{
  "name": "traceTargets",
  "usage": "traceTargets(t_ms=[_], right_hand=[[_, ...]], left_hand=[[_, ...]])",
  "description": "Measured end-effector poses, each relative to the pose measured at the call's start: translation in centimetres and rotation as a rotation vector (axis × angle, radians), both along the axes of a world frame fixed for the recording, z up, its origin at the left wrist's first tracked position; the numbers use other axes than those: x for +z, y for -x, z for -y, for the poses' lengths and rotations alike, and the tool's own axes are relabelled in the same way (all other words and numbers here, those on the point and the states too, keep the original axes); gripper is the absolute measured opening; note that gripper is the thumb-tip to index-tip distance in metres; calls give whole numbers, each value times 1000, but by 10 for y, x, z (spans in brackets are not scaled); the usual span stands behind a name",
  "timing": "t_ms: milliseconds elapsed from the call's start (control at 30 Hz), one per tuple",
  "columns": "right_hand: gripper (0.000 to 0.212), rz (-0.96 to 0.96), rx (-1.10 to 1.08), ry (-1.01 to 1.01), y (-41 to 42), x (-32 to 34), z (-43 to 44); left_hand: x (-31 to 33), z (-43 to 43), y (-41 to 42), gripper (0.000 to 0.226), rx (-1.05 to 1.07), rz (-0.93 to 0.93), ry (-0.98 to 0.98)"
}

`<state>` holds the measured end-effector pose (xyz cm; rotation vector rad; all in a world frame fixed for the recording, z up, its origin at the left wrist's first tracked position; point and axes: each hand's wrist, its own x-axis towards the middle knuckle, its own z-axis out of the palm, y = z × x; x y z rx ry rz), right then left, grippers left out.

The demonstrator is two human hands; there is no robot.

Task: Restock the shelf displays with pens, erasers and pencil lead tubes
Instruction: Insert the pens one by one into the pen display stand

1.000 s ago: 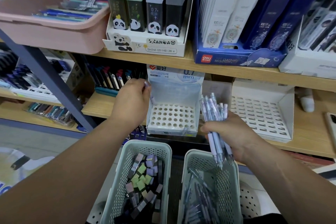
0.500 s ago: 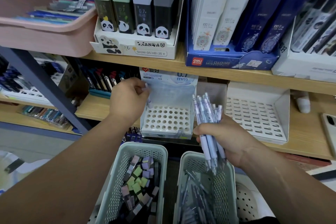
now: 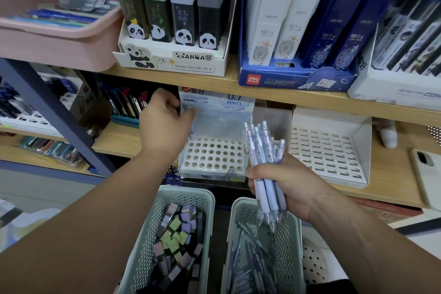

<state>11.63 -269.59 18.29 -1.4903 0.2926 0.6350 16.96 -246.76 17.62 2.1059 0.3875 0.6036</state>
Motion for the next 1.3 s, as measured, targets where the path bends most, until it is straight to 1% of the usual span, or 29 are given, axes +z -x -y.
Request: traceTargets(t_ms=[67,100,167,200,233,300,367,467,533,633,667,767,867,933,967,1067,1133,1233,1300], right_hand=[[55,-3,0,-29,1,1,-2],[56,-8,-2,-38,2,3,-3],[53,-21,-1,-48,4,4,-7],[48,-33,9,-51,6,5,-10],[40,-47,24,-53,7,6,-12],[23,-66,46,-48,8,7,-16],[14,-70,57,-31,8,7,-18],[13,-73,59,-36,9,6,-22],[17,-92,65,-36,10,4,-25],[34,-134,38,-31,11,-1,-29],[32,-131,23,-34,10,-2,-30],[18,-105,-11,-47,8,-3,-29],[14,-93,-67,-24,4,-5,-25],[15,-82,-93,22,2,-7,-23],[17,-74,-109,49,2,-9,-23],[23,-68,-151,91,1,-14,-19],[24,-71,-159,99,1,-14,-16],[23,-53,-150,110,0,-13,-12],[22,-38,-149,112,0,-12,-11]], left_hand=[[11,12,10,17,-89,13,156],[16,20,17,16,-178,-41,253],[20,36,34,15,-388,-256,434],[19,43,43,14,-467,-354,517],[17,48,50,13,-504,-406,605],[10,51,58,11,-466,-405,760],[5,46,59,11,-418,-385,812],[2,39,59,12,-449,-382,844],[2,36,59,10,-480,-396,878],[2,30,57,8,-514,-424,905],[2,28,56,8,-523,-423,905],[4,22,55,10,-527,-400,924],[7,14,50,17,-475,-333,975],[9,3,43,19,-414,-257,947],[10,-3,40,16,-380,-213,888],[11,-15,34,4,-273,-80,603],[7,-21,29,0,-206,-30,448],[3,-27,22,6,-144,3,325],[-1,-26,18,2,-138,13,307]])
